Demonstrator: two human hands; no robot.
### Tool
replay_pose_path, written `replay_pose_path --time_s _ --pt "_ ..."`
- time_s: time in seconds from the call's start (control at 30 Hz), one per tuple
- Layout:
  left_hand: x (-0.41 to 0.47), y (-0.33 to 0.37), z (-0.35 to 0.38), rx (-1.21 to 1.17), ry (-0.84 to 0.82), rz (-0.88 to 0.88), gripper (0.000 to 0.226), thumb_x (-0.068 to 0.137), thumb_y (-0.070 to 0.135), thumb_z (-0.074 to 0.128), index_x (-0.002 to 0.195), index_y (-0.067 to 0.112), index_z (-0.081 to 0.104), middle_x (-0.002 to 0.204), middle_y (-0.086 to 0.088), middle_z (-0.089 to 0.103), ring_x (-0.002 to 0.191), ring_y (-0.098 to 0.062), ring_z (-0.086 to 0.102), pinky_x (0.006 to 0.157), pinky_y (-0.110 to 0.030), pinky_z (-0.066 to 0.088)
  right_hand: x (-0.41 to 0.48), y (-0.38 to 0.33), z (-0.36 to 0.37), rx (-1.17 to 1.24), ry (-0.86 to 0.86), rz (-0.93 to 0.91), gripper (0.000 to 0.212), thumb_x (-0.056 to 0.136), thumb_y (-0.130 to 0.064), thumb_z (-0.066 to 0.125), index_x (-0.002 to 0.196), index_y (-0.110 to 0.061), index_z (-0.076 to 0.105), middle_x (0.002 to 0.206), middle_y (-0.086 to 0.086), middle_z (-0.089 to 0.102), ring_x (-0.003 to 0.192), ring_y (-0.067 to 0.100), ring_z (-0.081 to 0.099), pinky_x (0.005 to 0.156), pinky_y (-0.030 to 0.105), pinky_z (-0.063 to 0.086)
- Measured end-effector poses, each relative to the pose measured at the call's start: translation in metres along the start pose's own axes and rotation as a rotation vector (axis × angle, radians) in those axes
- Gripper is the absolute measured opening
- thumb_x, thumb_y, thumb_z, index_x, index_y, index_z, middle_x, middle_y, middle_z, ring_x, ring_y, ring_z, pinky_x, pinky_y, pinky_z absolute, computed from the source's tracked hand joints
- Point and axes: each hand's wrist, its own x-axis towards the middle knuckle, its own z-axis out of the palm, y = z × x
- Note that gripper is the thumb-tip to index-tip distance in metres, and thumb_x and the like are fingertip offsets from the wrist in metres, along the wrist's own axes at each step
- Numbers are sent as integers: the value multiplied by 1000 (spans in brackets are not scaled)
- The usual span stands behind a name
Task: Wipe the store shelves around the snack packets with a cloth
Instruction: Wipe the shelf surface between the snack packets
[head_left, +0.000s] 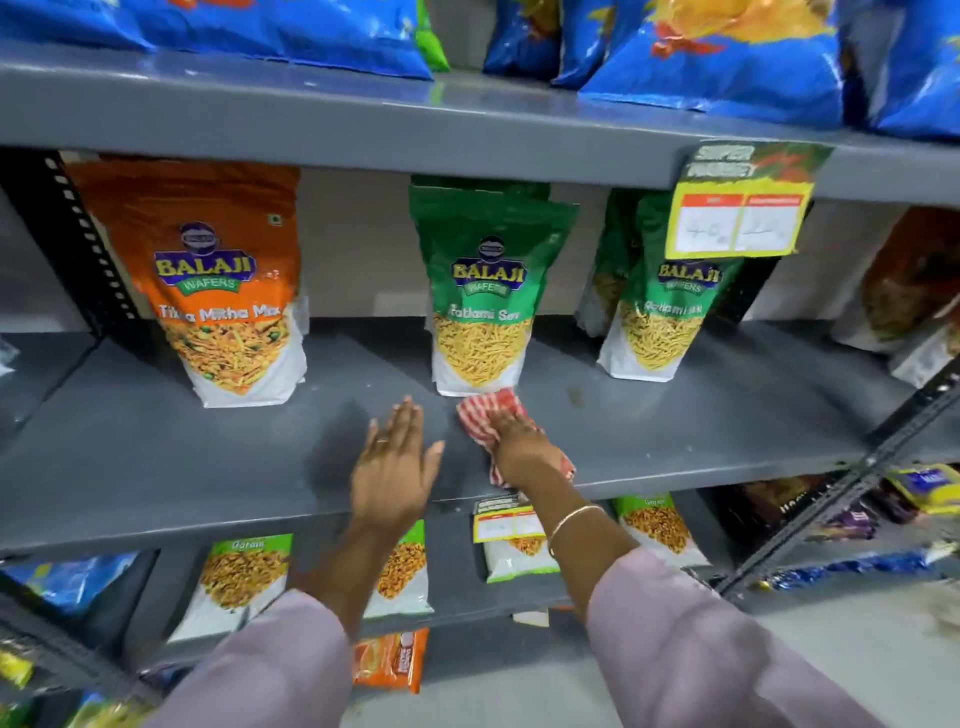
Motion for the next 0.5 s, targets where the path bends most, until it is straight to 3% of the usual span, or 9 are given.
replay_pose_path --time_s 0.13,0.27,0.33,0.43,0.5 --pt "-1 67 34 30 -115 47 85 99 48 -1 110 0 68 119 -15 66 106 -27 66 86 -46 51 -7 64 -5 27 93 134 73 94 -22 46 154 -20 4 163 -2 -5 150 16 -5 121 39 4" --pt "-3 98 56 70 -205 -29 89 99 51 -1 109 -3 69 115 -16 68 103 -27 67 82 -48 53 -2 83 2 -47 88 -125 63 100 -24 33 153 -21 -1 163 -1 -6 150 18 -8 122 43 1" --pt "-2 106 60 87 -222 -53 89 99 52 0 109 -4 69 116 -17 67 104 -28 67 83 -48 52 5 95 0 -59 77 -130 64 100 -26 32 153 -20 -3 163 1 -9 150 20 -11 122 45 -1" --pt "-1 108 61 109 -233 -75 89 98 53 1 110 -3 68 118 -17 66 106 -28 65 87 -46 51 13 111 -7 27 121 57 71 97 -26 38 153 -15 -5 162 6 -9 150 27 -8 122 46 0" --pt "-1 108 60 106 -230 -74 87 98 53 2 111 -1 68 119 -16 66 107 -28 65 88 -45 50 15 113 -4 4 137 -19 73 95 -24 41 153 -15 -2 163 6 -5 150 26 -3 123 42 3"
